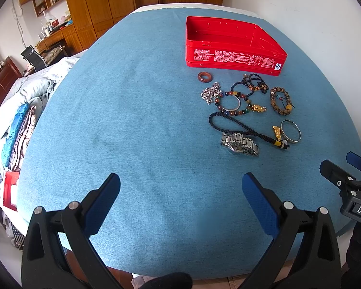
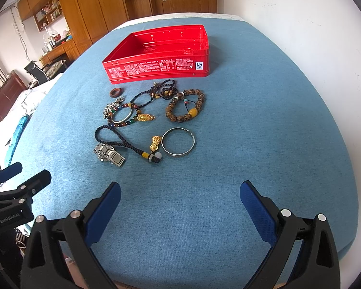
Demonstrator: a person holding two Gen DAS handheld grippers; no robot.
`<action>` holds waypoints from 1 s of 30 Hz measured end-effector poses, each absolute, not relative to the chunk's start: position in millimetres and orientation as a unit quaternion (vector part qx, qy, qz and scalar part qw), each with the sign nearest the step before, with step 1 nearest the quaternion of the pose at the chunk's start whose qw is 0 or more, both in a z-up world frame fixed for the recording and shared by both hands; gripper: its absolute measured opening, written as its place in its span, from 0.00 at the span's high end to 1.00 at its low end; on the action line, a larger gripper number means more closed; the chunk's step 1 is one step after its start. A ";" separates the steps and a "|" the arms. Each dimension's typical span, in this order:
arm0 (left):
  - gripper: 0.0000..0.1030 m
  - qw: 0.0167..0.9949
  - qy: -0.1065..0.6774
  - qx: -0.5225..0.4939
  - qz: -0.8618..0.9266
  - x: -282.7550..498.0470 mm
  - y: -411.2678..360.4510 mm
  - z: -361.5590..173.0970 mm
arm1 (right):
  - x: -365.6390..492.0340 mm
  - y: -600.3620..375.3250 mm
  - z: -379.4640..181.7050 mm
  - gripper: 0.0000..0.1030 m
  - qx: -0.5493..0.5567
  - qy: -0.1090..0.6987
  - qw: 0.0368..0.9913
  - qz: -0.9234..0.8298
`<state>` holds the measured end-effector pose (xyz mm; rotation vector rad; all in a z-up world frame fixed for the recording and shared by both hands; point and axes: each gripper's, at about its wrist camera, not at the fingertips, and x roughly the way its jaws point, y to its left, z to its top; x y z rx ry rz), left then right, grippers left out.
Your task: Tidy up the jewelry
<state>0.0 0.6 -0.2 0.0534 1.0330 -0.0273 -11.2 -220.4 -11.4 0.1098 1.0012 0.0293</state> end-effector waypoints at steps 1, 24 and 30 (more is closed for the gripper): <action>0.03 0.869 0.494 0.026 -0.013 0.0 0.7 -0.1 | -8.2 -220.3 -11.6 0.04 0.052 0.480 0.876 0.014; 0.03 0.869 0.494 0.024 -0.012 -2.3 1.7 0.8 | -9.4 -219.2 -11.3 0.04 0.053 0.481 0.875 0.015; 0.03 0.869 0.494 0.024 -0.012 -2.3 1.8 0.8 | -9.4 -218.1 -11.0 0.04 0.053 0.481 0.875 0.015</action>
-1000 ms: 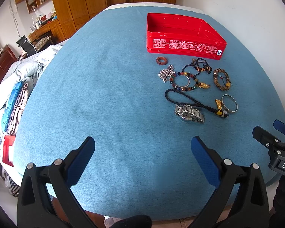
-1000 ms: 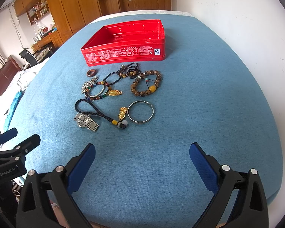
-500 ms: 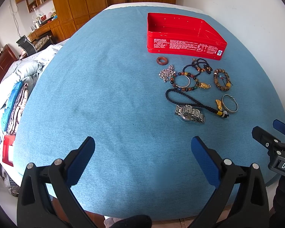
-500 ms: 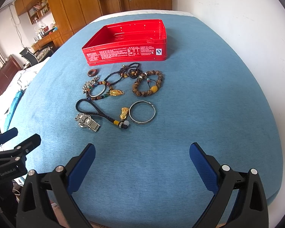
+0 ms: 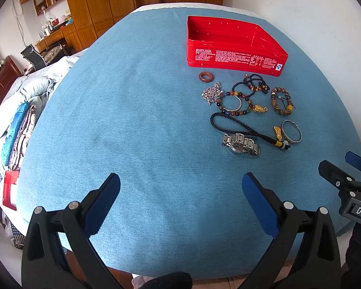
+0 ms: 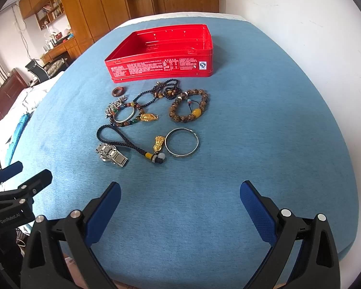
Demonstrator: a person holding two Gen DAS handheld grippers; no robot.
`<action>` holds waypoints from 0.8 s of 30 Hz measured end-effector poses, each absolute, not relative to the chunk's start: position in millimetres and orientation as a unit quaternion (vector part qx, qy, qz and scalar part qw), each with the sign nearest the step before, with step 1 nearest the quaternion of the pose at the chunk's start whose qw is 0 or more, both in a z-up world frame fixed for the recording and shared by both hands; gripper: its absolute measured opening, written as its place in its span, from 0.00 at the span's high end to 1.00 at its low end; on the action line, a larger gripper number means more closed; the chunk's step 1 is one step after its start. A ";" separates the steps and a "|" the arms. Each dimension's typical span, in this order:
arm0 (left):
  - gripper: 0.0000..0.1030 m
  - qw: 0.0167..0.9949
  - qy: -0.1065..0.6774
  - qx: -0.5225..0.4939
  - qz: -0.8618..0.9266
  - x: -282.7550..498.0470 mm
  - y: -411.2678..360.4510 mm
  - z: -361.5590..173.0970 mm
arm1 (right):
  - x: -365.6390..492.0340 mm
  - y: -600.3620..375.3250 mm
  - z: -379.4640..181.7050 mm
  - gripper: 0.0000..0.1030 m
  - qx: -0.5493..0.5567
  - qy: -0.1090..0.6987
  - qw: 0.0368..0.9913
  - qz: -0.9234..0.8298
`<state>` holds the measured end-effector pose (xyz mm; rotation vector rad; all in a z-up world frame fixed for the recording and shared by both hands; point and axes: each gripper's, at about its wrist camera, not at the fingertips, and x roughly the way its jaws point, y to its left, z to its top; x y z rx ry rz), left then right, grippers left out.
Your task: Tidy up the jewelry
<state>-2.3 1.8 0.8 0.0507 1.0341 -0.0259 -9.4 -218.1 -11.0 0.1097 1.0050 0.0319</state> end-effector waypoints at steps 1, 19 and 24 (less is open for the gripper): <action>0.03 0.869 0.494 0.024 -0.012 -2.4 1.8 0.8 | -9.6 -217.9 -10.7 0.04 0.052 0.481 0.875 0.015; 0.03 0.869 0.495 0.024 -0.013 1.8 2.0 -4.6 | -9.1 -218.6 -10.6 0.04 0.052 0.481 0.875 0.015; 0.03 0.868 0.495 0.023 -0.013 1.7 1.9 -4.0 | -9.2 -219.5 -10.4 0.04 0.052 0.481 0.875 0.015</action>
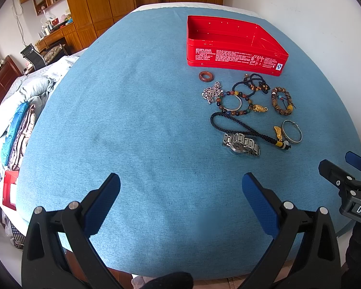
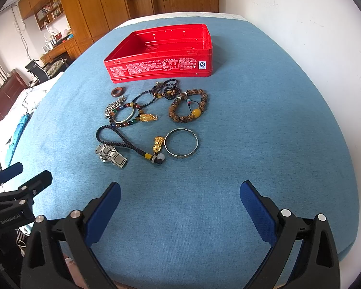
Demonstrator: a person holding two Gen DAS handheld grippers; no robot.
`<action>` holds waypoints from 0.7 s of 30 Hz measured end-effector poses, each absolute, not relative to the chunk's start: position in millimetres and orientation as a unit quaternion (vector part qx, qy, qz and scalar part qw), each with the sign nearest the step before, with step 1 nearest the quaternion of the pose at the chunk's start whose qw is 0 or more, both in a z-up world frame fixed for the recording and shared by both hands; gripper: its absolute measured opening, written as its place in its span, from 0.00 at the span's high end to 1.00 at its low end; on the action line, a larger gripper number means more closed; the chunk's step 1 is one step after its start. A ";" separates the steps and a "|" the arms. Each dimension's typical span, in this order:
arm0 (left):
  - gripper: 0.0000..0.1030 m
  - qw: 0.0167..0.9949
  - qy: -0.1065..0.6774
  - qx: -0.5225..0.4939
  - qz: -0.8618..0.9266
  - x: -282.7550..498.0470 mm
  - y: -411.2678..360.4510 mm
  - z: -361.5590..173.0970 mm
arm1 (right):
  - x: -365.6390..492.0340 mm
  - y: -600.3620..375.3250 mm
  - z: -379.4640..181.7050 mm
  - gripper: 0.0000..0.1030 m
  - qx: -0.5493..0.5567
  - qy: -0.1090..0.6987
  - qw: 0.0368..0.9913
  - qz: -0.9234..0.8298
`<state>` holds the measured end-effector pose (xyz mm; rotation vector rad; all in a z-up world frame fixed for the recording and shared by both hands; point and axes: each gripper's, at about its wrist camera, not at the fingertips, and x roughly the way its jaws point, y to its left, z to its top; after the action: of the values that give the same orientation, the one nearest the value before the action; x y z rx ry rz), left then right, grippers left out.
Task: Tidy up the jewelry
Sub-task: 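Grasp the brown wooden ring with the left tool while the right tool grasps the brown bead bracelet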
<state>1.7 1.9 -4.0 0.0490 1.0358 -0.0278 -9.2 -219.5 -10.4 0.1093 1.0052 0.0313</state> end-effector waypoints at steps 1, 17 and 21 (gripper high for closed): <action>0.03 0.868 0.495 0.023 -0.013 1.8 2.0 -4.2 | -9.5 -219.2 -9.9 0.04 0.052 0.482 0.875 0.015; 0.03 0.868 0.496 -0.021 -0.021 46.2 28.0 0.9 | 34.6 -238.8 -5.3 0.04 0.081 0.487 0.867 0.060; 0.03 0.858 0.511 -0.039 -0.026 80.0 33.6 2.3 | 60.3 -252.3 -7.6 0.04 0.114 0.501 0.854 0.087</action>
<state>80.0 33.6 2.3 -0.0810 1.0732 -0.0549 60.3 -252.3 -7.6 0.2393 1.0538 0.1824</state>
